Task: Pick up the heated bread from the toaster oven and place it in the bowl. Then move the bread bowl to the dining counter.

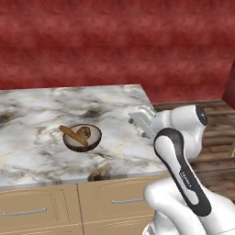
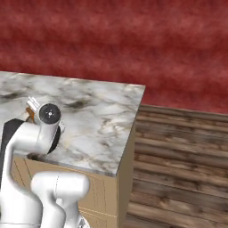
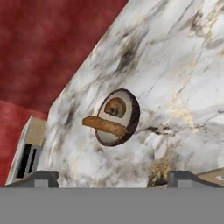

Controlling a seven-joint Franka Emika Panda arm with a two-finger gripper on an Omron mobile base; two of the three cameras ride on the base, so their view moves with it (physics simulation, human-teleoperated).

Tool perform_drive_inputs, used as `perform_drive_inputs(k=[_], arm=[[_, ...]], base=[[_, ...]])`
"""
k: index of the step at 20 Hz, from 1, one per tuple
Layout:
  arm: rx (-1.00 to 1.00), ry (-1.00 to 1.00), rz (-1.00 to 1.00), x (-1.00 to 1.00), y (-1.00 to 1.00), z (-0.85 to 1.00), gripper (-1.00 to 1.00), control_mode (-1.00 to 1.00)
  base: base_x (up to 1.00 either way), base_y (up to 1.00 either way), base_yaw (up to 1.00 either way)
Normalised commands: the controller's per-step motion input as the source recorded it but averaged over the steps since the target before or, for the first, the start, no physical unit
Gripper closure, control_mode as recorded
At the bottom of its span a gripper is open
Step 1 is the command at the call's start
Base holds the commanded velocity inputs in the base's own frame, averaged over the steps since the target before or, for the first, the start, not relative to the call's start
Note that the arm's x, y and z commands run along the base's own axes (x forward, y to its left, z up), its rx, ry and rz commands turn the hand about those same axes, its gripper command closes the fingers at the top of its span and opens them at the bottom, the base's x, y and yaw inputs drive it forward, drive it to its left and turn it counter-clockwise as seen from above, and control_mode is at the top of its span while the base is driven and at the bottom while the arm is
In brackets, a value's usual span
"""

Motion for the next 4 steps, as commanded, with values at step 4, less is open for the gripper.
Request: perform_drive_inputs(k=[4], arm=[[-0.03, 0.01, 0.01, -0.01, 0.07, 0.00, -1.00, -1.00]], base=[[0.00, 0.00, 0.00]])
